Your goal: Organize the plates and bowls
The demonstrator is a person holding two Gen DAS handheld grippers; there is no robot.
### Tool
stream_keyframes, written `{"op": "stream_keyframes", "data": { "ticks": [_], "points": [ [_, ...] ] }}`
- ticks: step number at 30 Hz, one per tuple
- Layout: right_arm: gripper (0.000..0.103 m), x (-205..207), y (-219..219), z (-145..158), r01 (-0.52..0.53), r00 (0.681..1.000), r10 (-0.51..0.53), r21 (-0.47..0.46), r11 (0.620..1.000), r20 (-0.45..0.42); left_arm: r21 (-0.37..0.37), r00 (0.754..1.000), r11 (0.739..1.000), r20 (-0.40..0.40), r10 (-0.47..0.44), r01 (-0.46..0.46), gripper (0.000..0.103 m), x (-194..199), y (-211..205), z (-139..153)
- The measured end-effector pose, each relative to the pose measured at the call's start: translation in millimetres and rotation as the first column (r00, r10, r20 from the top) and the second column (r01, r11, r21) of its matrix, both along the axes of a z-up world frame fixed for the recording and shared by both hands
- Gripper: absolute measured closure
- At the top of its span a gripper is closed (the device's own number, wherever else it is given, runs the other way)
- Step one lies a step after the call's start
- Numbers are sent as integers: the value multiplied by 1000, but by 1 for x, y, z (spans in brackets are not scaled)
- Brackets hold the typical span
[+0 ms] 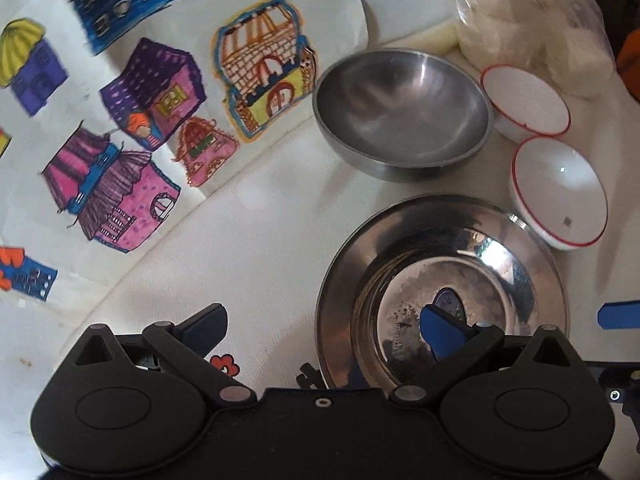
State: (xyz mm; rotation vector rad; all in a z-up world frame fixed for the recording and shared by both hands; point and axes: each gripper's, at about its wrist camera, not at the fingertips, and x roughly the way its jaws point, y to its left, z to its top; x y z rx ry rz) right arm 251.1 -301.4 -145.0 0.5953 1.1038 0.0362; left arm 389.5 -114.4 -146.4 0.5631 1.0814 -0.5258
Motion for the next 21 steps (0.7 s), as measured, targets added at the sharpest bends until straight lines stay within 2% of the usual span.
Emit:
{"op": "stream_keyframes", "data": {
  "ticks": [3, 5, 10, 15, 18, 21],
  "points": [
    [23, 2, 4, -2, 17, 1000, -17, 0, 1000, 4, 29, 1000, 1000, 0, -3, 3, 2, 0, -2, -2],
    [26, 3, 6, -4, 24, 1000, -24, -3, 1000, 3, 29, 1000, 1000, -1, 1, -1, 7, 0, -1, -3],
    [44, 5, 11, -8, 34, 999, -34, -23, 999, -10, -10, 997, 999, -68, 45, -46, 21, 8, 5, -6],
    [62, 7, 12, -10, 35, 999, -36, -8, 999, -20, -74, 976, 986, -172, 132, -146, 34, 16, 15, -8],
    [64, 9, 13, -9, 38, 999, -38, -1, 999, -21, -80, 968, 982, -202, 152, -171, 45, 19, 18, -11],
    [68, 9, 14, -10, 37, 999, -37, -2, 999, -20, -84, 966, 980, -204, 161, -181, 46, 20, 19, -11]
  ]
}}
